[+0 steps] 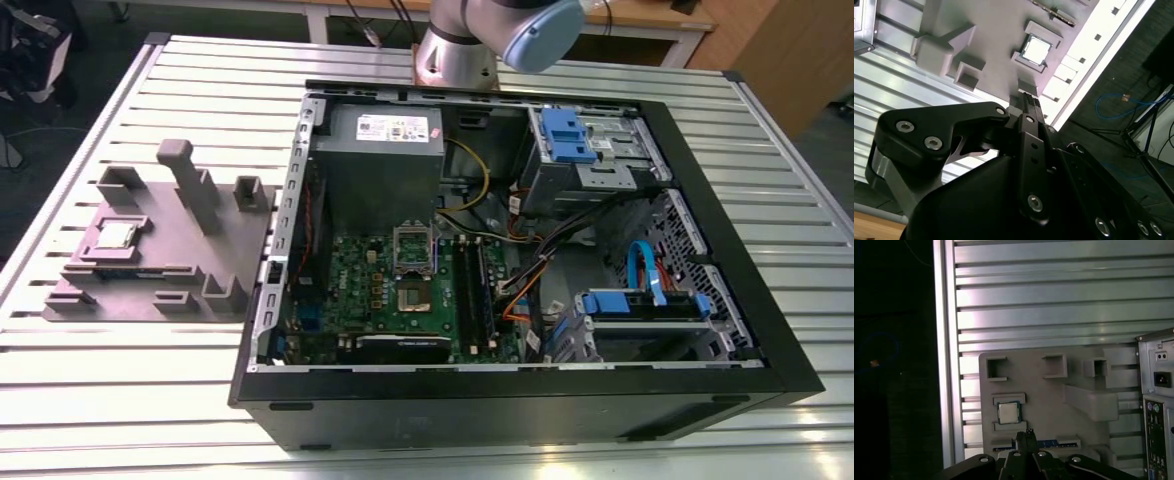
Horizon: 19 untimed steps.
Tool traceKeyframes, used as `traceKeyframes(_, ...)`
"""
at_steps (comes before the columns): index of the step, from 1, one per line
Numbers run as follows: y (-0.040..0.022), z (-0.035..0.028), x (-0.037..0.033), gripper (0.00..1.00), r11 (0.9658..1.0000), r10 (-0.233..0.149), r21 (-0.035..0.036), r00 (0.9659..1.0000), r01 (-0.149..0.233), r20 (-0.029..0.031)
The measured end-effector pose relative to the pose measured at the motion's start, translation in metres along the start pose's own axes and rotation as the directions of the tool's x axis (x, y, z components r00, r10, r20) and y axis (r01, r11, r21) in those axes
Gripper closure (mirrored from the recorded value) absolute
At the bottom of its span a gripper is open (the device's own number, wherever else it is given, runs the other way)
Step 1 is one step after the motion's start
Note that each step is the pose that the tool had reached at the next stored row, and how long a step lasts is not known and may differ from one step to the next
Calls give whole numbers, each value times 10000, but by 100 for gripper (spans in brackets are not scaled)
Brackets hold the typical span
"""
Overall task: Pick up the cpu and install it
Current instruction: 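Reach for the cpu, then pick up the cpu and move it towards the insertion slot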
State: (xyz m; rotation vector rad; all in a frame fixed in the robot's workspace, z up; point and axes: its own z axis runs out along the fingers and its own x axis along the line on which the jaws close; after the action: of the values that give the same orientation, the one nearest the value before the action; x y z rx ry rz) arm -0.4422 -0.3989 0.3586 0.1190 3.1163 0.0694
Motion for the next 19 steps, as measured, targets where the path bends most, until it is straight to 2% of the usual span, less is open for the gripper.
traceKeyframes(7,-14,0,174,90,10000,-1,0,10000,1,0)
traceKeyframes(11,-20,1,252,90,10000,-1,0,10000,1,0)
traceKeyframes(19,-21,1,267,90,10000,0,0,10000,0,-1)
